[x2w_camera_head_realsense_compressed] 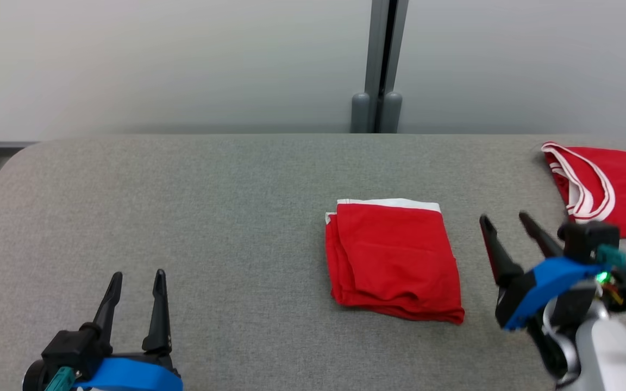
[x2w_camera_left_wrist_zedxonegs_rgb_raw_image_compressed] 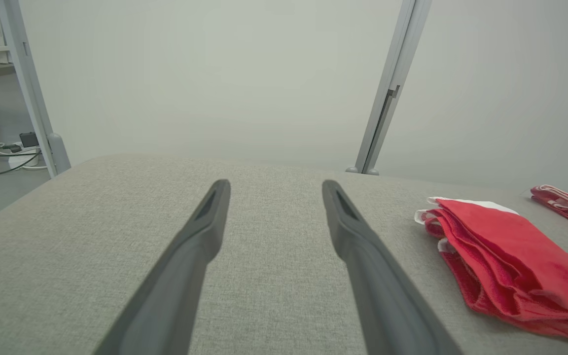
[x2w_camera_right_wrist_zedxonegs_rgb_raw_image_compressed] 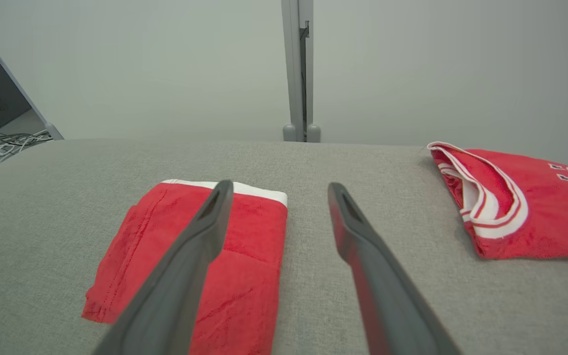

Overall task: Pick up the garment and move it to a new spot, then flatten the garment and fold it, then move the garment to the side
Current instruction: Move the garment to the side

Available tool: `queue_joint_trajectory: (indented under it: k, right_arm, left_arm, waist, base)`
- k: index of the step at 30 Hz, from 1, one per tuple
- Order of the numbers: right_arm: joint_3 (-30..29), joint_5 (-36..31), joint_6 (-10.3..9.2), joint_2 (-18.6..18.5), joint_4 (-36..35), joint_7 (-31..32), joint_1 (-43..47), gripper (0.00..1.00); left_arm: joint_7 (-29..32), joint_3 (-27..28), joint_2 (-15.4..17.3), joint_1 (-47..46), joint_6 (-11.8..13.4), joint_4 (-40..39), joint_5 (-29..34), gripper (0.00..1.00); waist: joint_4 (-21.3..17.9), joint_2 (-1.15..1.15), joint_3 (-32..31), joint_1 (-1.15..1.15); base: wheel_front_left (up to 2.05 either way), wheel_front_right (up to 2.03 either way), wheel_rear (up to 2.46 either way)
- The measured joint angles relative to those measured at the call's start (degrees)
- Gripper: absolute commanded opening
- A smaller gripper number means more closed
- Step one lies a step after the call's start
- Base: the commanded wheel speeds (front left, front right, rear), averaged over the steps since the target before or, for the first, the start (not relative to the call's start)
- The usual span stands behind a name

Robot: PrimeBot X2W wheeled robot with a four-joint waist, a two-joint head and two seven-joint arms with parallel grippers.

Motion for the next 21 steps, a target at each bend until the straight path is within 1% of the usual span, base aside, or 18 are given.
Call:
queue_joint_trajectory:
  k: [3, 8, 10, 17, 21]
  right_arm:
    - [-0.6, -0.4, -0.01, -0.8, 1.5, 3.1, -5.1, 1.0]
    - [-2.7, -1.5, -0.01, -0.7, 9.3, 11.2, -9.8, 1.0]
    - [-4.0, -1.5, -0.01, -0.4, 11.9, 13.2, -11.4, 1.0]
    - [-8.9, -2.1, -0.01, 0.0, 20.3, 16.1, -14.3, 1.0]
    - [-8.4, 0.6, -0.01, 0.1, 25.0, 16.6, -14.8, 1.0]
  left_arm:
    - [0.0, -0.6, -0.1, -1.4, -0.1, -0.2, 0.0, 1.0]
    - [-0.5, -1.0, -0.6, -2.7, -0.1, -0.2, -0.1, 1.0]
    - [-0.9, -1.1, -0.6, -3.2, -0.4, -0.1, -0.2, 1.0]
    - [-1.6, -1.3, -1.0, -4.9, -0.9, 0.3, -0.5, 1.0]
    - [-1.8, -1.3, -1.0, -5.9, -1.1, 0.7, -0.5, 1.0]
  waist:
    - [0.9, 0.0, 1.1, 0.01]
    - [2.9, 0.01, 3.0, 0.01]
    - [3.7, 0.0, 3.8, 0.0]
    - [6.6, 0.01, 6.7, 0.01]
    - [7.8, 0.01, 7.8, 0.01]
  base:
    - [0.0, 0.0, 0.0]
    - [0.0, 0.0, 0.0]
    - [0.0, 0.0, 0.0]
    - [0.0, 0.0, 0.0]
    - [0.0, 0.0, 0.0]
